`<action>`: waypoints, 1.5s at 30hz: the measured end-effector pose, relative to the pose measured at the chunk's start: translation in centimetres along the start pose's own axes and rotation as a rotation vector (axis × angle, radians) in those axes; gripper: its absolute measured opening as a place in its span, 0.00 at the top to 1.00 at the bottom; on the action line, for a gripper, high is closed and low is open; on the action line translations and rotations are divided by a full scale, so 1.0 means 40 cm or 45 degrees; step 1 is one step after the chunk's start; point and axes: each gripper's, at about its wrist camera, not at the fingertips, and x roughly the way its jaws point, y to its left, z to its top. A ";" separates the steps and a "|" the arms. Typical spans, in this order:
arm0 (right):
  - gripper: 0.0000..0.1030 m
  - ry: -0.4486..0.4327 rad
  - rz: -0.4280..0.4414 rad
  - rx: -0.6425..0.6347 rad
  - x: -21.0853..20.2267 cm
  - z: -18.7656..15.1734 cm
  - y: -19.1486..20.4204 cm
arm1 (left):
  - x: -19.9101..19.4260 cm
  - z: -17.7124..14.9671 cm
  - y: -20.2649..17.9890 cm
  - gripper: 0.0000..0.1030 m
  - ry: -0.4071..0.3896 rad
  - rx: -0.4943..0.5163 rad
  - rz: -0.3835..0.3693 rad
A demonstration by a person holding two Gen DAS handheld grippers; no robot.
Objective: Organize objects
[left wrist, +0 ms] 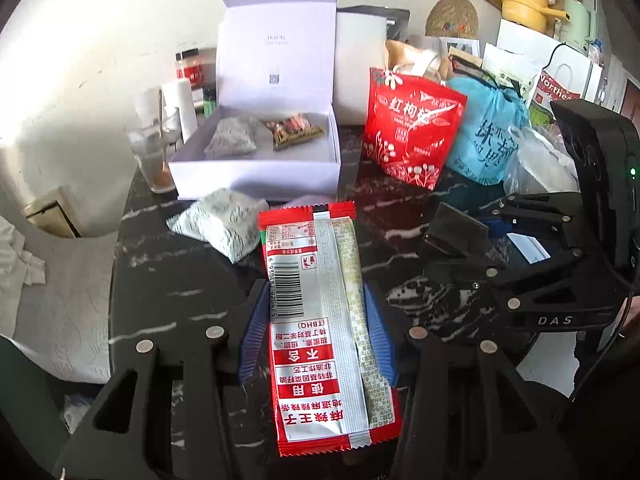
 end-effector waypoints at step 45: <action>0.56 -0.057 -0.134 0.001 0.206 0.372 -0.157 | 0.320 0.413 0.188 0.56 0.045 0.149 0.054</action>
